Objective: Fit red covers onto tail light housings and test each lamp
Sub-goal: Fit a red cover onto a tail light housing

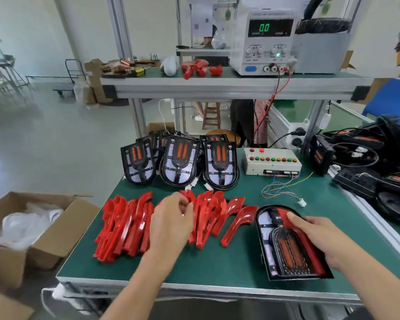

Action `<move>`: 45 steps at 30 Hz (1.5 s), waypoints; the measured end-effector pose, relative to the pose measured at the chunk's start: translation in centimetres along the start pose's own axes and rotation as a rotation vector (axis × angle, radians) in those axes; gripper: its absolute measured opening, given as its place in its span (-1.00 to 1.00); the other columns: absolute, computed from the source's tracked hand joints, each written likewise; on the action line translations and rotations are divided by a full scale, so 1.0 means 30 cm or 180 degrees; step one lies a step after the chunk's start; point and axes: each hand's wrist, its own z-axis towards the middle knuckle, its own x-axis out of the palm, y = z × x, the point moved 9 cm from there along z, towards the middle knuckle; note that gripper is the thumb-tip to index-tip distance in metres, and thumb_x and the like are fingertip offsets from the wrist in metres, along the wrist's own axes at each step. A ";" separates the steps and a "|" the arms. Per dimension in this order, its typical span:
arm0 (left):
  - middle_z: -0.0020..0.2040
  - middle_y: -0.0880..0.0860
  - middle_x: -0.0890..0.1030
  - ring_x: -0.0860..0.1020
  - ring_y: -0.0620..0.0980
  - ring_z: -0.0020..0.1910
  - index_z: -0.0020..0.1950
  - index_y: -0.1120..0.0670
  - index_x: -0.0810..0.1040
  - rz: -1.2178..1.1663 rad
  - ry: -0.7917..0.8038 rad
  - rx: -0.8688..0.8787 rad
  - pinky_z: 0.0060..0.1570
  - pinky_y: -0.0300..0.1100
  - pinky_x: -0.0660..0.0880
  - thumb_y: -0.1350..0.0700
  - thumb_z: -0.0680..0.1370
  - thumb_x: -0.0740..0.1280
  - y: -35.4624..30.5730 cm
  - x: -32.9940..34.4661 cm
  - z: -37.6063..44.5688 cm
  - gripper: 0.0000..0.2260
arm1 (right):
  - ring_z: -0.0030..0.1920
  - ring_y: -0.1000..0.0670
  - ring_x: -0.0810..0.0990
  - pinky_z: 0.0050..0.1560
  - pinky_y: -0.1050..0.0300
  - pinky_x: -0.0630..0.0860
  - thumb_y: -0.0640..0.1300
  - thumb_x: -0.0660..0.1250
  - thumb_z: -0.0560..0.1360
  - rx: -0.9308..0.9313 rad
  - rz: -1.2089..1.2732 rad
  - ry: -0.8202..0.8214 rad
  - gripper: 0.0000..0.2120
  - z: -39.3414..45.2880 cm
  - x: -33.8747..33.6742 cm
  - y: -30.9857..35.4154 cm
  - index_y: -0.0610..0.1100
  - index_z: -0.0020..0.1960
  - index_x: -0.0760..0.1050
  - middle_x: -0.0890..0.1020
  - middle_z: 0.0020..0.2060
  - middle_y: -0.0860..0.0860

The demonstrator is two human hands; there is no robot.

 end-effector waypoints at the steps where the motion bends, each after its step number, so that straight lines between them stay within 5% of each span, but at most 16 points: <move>1: -0.12 -0.07 0.63 0.60 0.00 -0.10 -0.07 0.01 0.57 0.0534 -0.0033 -0.0032 -0.16 -0.12 0.42 0.05 0.61 0.34 0.046 -0.031 0.021 -0.91 | -0.28 -0.19 0.72 -0.21 -0.10 0.70 0.01 0.43 0.56 0.0027 -0.0043 -0.0045 -0.66 0.002 0.000 -0.005 -0.30 0.03 0.63 0.73 -0.18 -0.27; 3: 0.01 0.06 0.61 0.61 0.17 0.01 0.02 0.07 0.56 0.1370 0.0023 -0.0132 -0.17 -0.07 0.37 0.05 0.63 0.29 0.119 -0.066 0.063 -0.89 | -0.28 -0.22 0.72 -0.19 -0.11 0.69 0.03 0.44 0.55 0.0059 -0.0103 -0.0135 -0.63 0.004 0.000 -0.006 -0.31 0.03 0.63 0.73 -0.20 -0.28; 6: 0.09 0.10 0.55 0.60 0.19 0.07 0.10 0.10 0.55 0.1985 0.0264 -0.0138 -0.19 -0.04 0.35 0.03 0.65 0.30 0.176 -0.049 0.120 -0.84 | -0.37 -0.21 0.72 -0.42 0.03 0.64 0.05 0.45 0.54 0.0087 -0.0132 -0.0189 -0.63 -0.003 0.010 -0.003 -0.30 0.01 0.62 0.72 -0.26 -0.27; 13: 0.23 0.09 0.54 0.56 0.14 0.24 0.27 0.06 0.56 0.2691 0.0779 -0.0021 0.04 -0.03 0.50 -0.12 0.61 0.36 0.209 0.059 0.200 -0.67 | -0.37 -0.24 0.72 -0.48 0.03 0.61 0.06 0.44 0.54 0.0086 -0.0158 -0.0119 -0.63 -0.015 0.016 -0.004 -0.28 0.03 0.61 0.72 -0.25 -0.28; 17: 0.15 0.08 0.60 0.56 0.14 0.19 0.15 0.08 0.60 0.2700 0.0574 0.0099 -0.05 -0.02 0.49 0.03 0.61 0.33 0.197 0.064 0.208 -0.81 | -0.32 -0.26 0.73 -0.44 0.03 0.62 0.07 0.44 0.54 0.0091 -0.0181 -0.0147 -0.62 -0.007 0.010 -0.007 -0.28 0.04 0.61 0.72 -0.24 -0.28; 21: -0.02 0.07 0.63 0.60 0.15 0.00 -0.13 0.09 0.54 0.2249 0.0267 0.0172 -0.23 -0.07 0.37 0.08 0.60 0.27 0.165 0.033 0.227 -0.84 | -0.31 -0.25 0.73 -0.42 0.03 0.63 0.08 0.44 0.54 0.0082 -0.0210 -0.0149 -0.61 0.008 0.010 -0.013 -0.29 0.04 0.63 0.73 -0.23 -0.28; 25: -0.14 0.02 0.63 0.59 0.16 -0.12 -0.10 0.05 0.60 0.1234 -0.0032 0.0038 -0.19 -0.09 0.41 0.01 0.58 0.29 0.105 -0.041 0.251 -0.83 | -0.28 -0.25 0.74 -0.37 0.02 0.65 0.10 0.44 0.54 0.0075 -0.0258 -0.0142 -0.60 0.022 0.009 -0.020 -0.27 0.04 0.64 0.73 -0.22 -0.26; 29: -0.33 -0.06 0.62 0.60 -0.04 -0.27 -0.11 -0.06 0.60 0.0068 -0.0233 0.0089 -0.20 -0.12 0.51 0.02 0.56 0.32 -0.007 -0.112 0.258 -0.91 | -0.28 -0.22 0.75 -0.40 0.06 0.63 0.11 0.43 0.55 0.0077 -0.0333 -0.0160 -0.62 0.028 0.009 -0.023 -0.24 0.02 0.65 0.74 -0.22 -0.23; 32: -0.38 -0.06 0.65 0.57 -0.17 -0.42 -0.15 -0.04 0.65 -0.0880 0.0214 0.0145 -0.34 -0.26 0.51 0.06 0.56 0.36 -0.104 -0.063 0.231 -0.88 | -0.32 -0.15 0.74 -0.43 0.17 0.59 0.13 0.41 0.55 0.0037 -0.0473 -0.0217 -0.58 0.035 0.003 -0.023 -0.28 -0.01 0.65 0.74 -0.27 -0.18; 38: -0.46 -0.01 0.55 0.47 -0.08 -0.53 -0.13 0.15 0.66 -0.1851 0.1285 -0.0139 -0.54 -0.28 0.36 0.25 0.64 0.29 -0.244 0.166 0.126 -0.80 | -0.41 -0.04 0.71 -0.49 0.27 0.51 0.17 0.40 0.55 -0.0106 -0.0815 -0.0329 -0.50 0.046 -0.001 -0.007 -0.33 -0.07 0.63 0.72 -0.38 -0.09; 43: -0.38 0.09 0.60 0.54 -0.04 -0.50 -0.03 0.25 0.60 -0.2255 0.2042 -0.0764 -0.57 -0.29 0.32 0.27 0.68 0.17 -0.284 0.366 0.030 -0.77 | -0.11 -0.13 0.70 -0.05 0.04 0.55 0.26 0.33 0.56 -0.0482 -0.1613 -0.0641 -0.50 0.042 -0.020 0.030 -0.21 -0.06 0.63 0.73 -0.16 -0.09; 45: -0.33 0.10 0.61 0.53 -0.05 -0.49 -0.09 0.17 0.60 -0.2459 0.2138 -0.1007 -0.55 -0.29 0.33 0.27 0.68 0.17 -0.285 0.417 0.005 -0.75 | 0.00 -0.02 0.65 -0.01 0.15 0.48 0.17 0.33 0.59 -0.1125 -0.1817 -0.0961 -0.68 -0.006 -0.027 0.113 -0.05 0.01 0.69 0.73 -0.05 0.02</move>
